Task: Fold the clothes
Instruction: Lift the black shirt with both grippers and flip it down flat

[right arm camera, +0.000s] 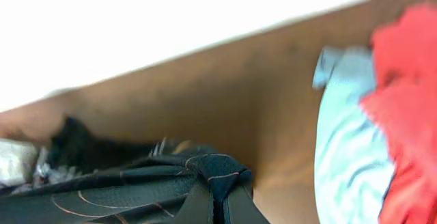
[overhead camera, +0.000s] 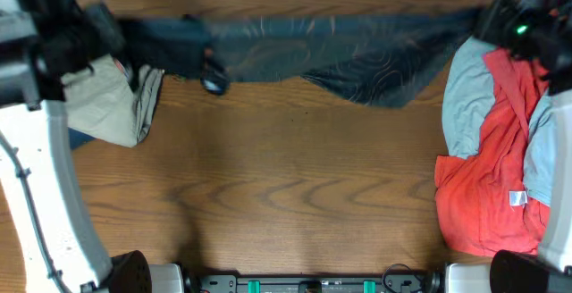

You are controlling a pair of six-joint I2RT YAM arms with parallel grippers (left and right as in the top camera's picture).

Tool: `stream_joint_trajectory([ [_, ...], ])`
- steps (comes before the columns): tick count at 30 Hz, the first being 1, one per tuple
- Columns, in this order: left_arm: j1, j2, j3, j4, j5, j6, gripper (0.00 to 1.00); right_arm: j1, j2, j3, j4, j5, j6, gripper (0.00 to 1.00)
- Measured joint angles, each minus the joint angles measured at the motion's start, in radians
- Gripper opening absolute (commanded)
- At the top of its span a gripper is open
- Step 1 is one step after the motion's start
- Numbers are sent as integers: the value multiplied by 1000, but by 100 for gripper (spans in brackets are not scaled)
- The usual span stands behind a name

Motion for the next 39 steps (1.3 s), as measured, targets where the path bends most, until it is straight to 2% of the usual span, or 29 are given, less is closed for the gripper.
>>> stream_joint_trajectory([
  [6, -5, -17, 225, 48, 21, 0, 6, -58, -27, 219, 0, -14, 0, 1],
  [12, -5, -54, 311, 113, 28, 0, 6, -104, -82, 376, 3, 10, 0, 1],
  [19, -5, -48, 316, 127, 32, 0, 6, -113, -86, 401, -31, 29, -5, 1],
  [29, -26, 118, 316, 158, 61, 0, 6, -109, 114, 399, -74, -24, -8, 1],
  [34, -55, 274, 315, 299, 68, 3, 6, -87, 237, 398, 48, -41, -9, 1],
  [39, -80, 432, 313, 539, 68, 7, 6, -53, 372, 394, 324, -39, -10, 1],
])
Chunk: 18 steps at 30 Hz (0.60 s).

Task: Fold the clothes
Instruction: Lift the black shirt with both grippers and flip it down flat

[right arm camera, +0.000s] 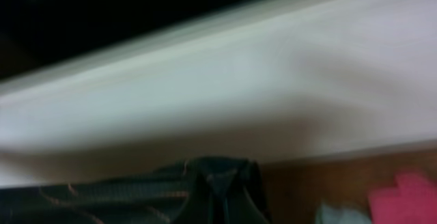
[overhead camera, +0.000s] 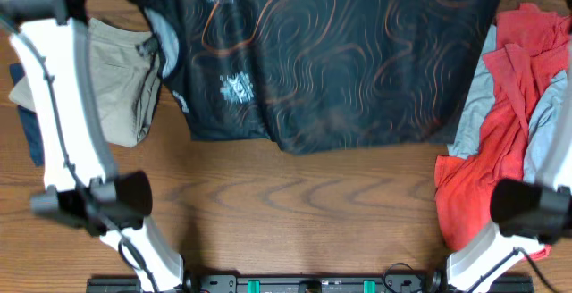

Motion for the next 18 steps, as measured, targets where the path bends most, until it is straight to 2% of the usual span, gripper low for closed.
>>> stream_joint_trajectory([
  [7, -6, 81, -9, 357, 0, -47, 6, 22, 76, -9, 328, 11, 5, 1],
  [11, -6, 53, 16, 486, 2, -73, 6, 23, 42, 20, 349, 55, 7, 1],
  [14, -3, 33, 82, 435, 6, -89, 6, 21, 4, 45, 299, 78, 10, 1],
  [18, 10, -30, 126, 174, 58, -105, 6, 13, -66, 69, 94, 107, 2, 1],
])
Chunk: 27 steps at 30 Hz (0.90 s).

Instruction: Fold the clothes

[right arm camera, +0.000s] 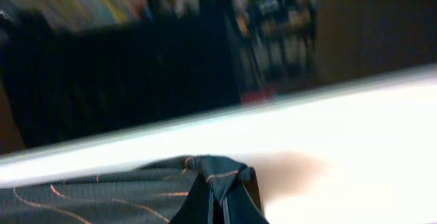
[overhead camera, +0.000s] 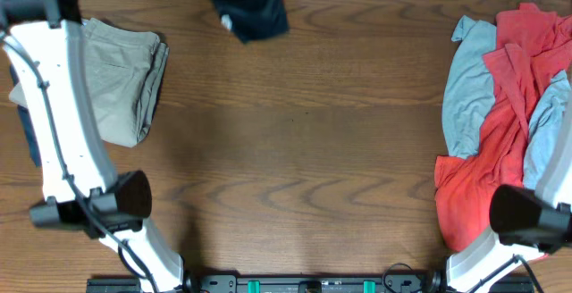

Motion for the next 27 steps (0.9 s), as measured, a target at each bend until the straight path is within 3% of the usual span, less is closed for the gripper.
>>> stream_joint_trajectory([
  [6, 10, -22, 4, -610, 72, 29, 6, -5, -2, 5, -442, 72, -29, 1],
  [12, 11, 30, -125, -962, 86, 134, 6, -10, 103, -68, -750, 121, -36, 1],
  [17, 11, 35, -324, -1062, 86, 217, 6, -11, 152, -198, -882, 142, -36, 1],
  [27, 14, 35, -757, -1136, -14, 257, 6, -12, 152, -552, -937, 163, -32, 1],
])
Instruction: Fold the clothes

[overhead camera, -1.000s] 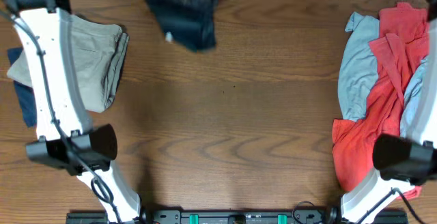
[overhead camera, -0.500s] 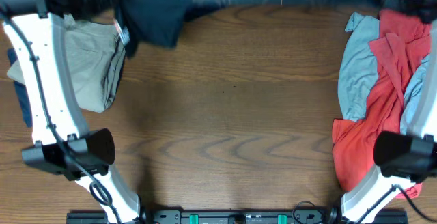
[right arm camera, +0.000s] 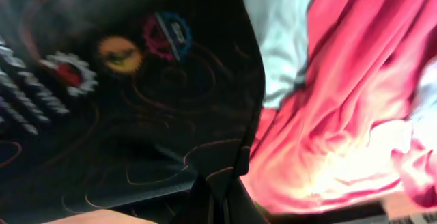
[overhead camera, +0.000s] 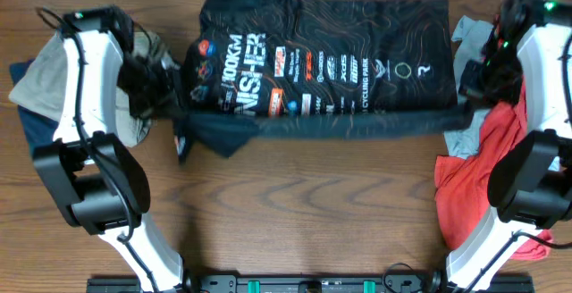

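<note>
A black shirt (overhead camera: 326, 56) with orange contour lines and white printed logos lies spread across the far half of the table (overhead camera: 295, 204), print up. Its near edge is stretched taut between my two grippers. The left gripper (overhead camera: 172, 114) is shut on the near left corner, where a flap of cloth hangs down. My right gripper (overhead camera: 466, 107) is shut on the near right corner. In the right wrist view the black shirt (right arm camera: 123, 101) fills the left side and the right gripper (right arm camera: 220, 195) pinches a fold of it.
Folded beige trousers (overhead camera: 36, 74) lie at the far left on a navy cloth (overhead camera: 22, 130), partly under my left arm. A pile of red and light blue clothes (overhead camera: 487, 181) fills the right side; the red cloth (right arm camera: 341, 108) lies beside the held corner.
The shirt was a small dark bunch at the table's far edge with both grippers out of view. Now it lies spread flat, print up, with both grippers down at its near corners.
The shirt first hung as a narrow band along the far edge between both grippers. Then it hung wide open in front of the camera. Then only a bunch showed at the far edge. Now it is laid out flat, still held at two corners.
</note>
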You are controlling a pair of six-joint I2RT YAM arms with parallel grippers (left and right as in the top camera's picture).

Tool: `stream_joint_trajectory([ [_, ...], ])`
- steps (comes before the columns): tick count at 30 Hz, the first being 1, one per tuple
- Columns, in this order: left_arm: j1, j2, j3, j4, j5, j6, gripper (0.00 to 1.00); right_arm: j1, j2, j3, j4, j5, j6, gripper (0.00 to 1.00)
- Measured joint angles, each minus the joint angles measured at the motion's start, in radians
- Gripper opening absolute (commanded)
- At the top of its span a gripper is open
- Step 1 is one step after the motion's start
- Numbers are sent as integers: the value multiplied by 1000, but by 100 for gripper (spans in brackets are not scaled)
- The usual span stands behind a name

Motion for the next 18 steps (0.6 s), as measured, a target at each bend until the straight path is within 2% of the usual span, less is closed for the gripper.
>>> stream_joint_trajectory([
  [5, 1, 0, -103, -34, -65, 10, 6, 0, 0, -143, -2, 1, 5, 1],
  [11, 1, 0, -119, -63, -90, 14, 6, 0, 0, -189, -2, 1, 7, 1],
  [14, 1, -9, -120, -10, -97, 13, 6, 0, 0, -189, 39, 0, 7, 1],
  [18, 1, -19, -121, 145, -95, 0, 6, 0, 0, -189, 161, -32, 7, 1],
])
